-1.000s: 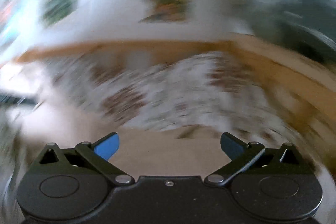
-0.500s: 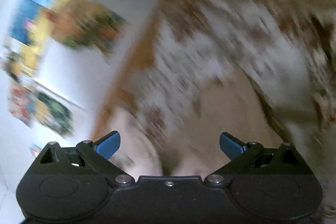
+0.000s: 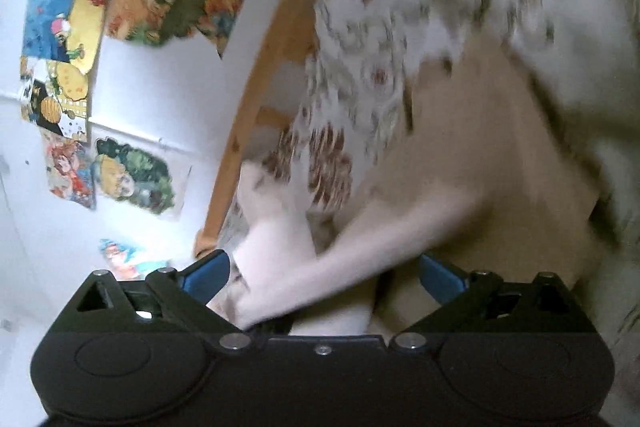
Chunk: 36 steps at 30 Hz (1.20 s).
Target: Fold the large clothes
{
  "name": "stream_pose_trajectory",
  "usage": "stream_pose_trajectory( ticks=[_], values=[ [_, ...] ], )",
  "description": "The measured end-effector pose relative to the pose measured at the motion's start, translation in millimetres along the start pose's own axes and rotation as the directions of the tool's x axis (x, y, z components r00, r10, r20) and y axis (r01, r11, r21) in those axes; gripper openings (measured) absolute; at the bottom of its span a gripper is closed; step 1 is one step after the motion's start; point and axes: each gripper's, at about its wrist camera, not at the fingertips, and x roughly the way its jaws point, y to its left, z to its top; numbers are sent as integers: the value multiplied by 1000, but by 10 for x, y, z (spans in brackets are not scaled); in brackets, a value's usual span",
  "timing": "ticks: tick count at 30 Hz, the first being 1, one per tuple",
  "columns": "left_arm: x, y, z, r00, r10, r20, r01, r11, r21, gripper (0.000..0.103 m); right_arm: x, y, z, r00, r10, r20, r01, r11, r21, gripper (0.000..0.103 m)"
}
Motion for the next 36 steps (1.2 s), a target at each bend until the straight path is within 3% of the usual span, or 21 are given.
stream_pose_trajectory(
  ticks=[2,4,6,8,10,12,14,17,20,21,22,26,28,29,31,33,36],
  values=[
    [-41,-94,-40,1000,-16,17,14,998,64,3,73,-88,2,1000,-2,-13,3,998,57,100],
    [-121,-232,-139,997,-73,36,66,983,169,3,108,-162,54,999,-43,32,41,996,74,98],
    [-164,-415,-283,992,-125,19,114,948,296,3,90,-149,128,989,-115,89,111,993,46,97],
    [-163,-592,-459,990,-141,-19,137,902,408,3,63,-95,172,982,-132,132,135,991,-13,97],
    [-125,-697,-601,990,-133,-48,140,870,473,3,64,-77,195,986,-106,126,113,992,-50,98],
    [-99,-722,-687,988,-141,-61,153,860,487,4,141,-101,193,990,-115,86,121,991,-63,98],
    [-89,-683,-720,983,-170,-72,184,864,469,6,267,-116,183,988,-145,55,150,984,-100,98],
    [-85,-600,-726,975,-206,-84,222,873,434,11,448,-52,132,977,-211,10,208,955,-210,88],
    [-82,-488,-713,965,-252,-77,262,893,366,19,571,27,71,963,-271,8,258,908,-329,68],
    [-96,-432,-716,959,-275,-75,284,900,332,20,584,32,57,959,-283,14,270,896,-352,53],
    [-114,-362,-722,951,-302,-70,309,906,289,24,591,24,50,958,-287,17,273,890,-364,45],
    [-297,-70,-653,900,-433,-60,436,879,194,32,578,-30,33,961,-276,26,267,896,-356,37],
    [-439,76,-590,886,-460,-48,460,867,192,35,569,-40,31,960,-278,36,273,896,-351,35],
    [-538,169,-565,882,-470,-30,467,864,188,43,566,-41,29,959,-279,41,275,894,-353,34],
    [-702,387,-531,886,-462,27,453,878,154,62,564,-32,24,957,-286,55,286,888,-361,34],
    [-764,589,-490,897,-434,79,427,899,94,70,571,-22,7,952,-298,66,300,875,-381,33],
    [-692,961,-519,935,-322,149,334,940,-67,82,587,-9,-16,949,-305,74,309,866,-394,33]
  ],
)
